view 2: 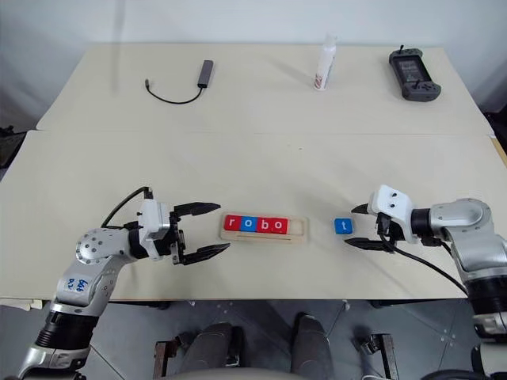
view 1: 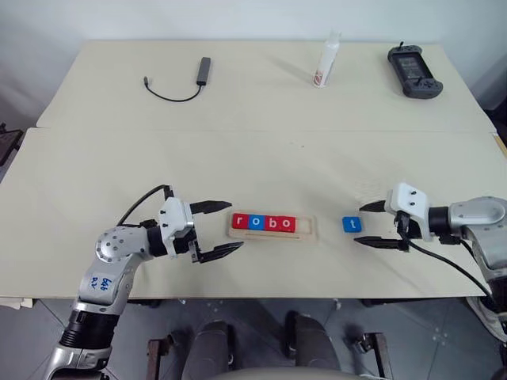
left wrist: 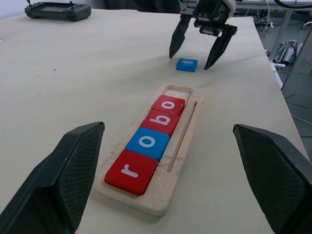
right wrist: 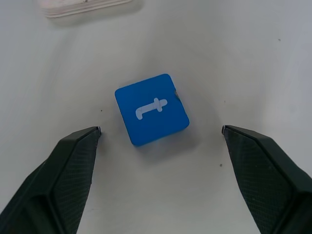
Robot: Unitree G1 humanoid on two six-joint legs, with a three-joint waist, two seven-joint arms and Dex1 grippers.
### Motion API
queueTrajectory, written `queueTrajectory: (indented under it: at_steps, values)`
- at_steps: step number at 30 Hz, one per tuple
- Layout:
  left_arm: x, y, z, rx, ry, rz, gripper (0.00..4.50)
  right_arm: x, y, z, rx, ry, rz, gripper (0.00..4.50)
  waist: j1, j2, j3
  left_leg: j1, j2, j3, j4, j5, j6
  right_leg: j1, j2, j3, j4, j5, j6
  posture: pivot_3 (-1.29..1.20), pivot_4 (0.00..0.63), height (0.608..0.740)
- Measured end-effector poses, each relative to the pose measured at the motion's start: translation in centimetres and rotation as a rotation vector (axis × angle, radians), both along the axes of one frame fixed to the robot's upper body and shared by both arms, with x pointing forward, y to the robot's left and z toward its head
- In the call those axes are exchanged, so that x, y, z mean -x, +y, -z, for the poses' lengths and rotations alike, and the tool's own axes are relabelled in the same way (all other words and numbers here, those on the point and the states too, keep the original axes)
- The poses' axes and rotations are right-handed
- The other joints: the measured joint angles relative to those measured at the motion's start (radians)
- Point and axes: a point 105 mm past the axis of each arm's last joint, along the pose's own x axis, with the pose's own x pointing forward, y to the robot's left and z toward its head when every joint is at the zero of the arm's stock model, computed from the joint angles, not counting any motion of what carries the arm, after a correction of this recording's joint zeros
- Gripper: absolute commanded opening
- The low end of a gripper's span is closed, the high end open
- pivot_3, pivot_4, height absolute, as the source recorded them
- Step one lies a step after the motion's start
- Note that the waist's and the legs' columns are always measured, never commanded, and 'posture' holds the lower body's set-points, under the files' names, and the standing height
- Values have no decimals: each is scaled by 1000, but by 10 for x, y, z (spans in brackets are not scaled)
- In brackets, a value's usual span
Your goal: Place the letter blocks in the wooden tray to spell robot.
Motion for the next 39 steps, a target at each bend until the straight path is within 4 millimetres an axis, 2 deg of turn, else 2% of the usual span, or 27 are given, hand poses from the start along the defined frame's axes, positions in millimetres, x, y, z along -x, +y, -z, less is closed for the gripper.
queueTrajectory:
  at_steps: [6, 12, 19, 24, 30, 37, 39]
  values:
    - [3, 3, -4, -14, -13, 7, 4500, -6, 11, 3, -35, -15, -42, 1505, -2, 0, 0, 0, 1, 0, 2, 0, -1, 1, 0, 0, 1, 0, 0, 0, 150, 740]
    - [5, 4, 0, -12, 5, -2, 4500, -6, 18, -1, -41, -17, -50, 1464, -3, 0, 0, 0, 1, 0, 2, 0, -1, 0, 0, 0, 1, 0, 0, 0, 150, 740]
    - [5, 5, 1, -8, 7, -12, 4500, -6, 62, -23, -69, -4, -121, 1464, -1, 0, 0, 0, 1, 0, 2, -1, -2, 0, 0, 0, 1, 0, 0, 0, 150, 740]
    - [4, 4, 1, 6, 5, -29, 4500, -3, 86, -14, -75, 34, -169, 1464, 4, 0, 0, -1, 0, -1, 3, -1, -2, 0, 0, 0, 1, 0, 0, 0, 150, 740]
    - [2, 4, 0, 14, 1, -47, 4500, -2, 92, -9, -62, 58, -180, 1464, 0, 0, 0, -1, 0, -1, 2, -1, -2, 0, 0, -1, 1, 0, 0, 0, 150, 740]
    - [2, 4, 1, 16, 1, -60, 4500, -2, 96, -8, -71, 61, -181, 3907, 0, 0, 0, -1, 1, -1, 2, -1, -2, 0, 0, -1, 1, 0, 0, 0, 150, 740]
    - [2, 5, 1, 17, -1, -63, 4500, -3, 95, -10, -74, 50, -177, 3907, 0, 0, 0, -1, 0, -1, 2, -1, -2, 0, 0, -1, 1, 0, 0, 0, 150, 740]
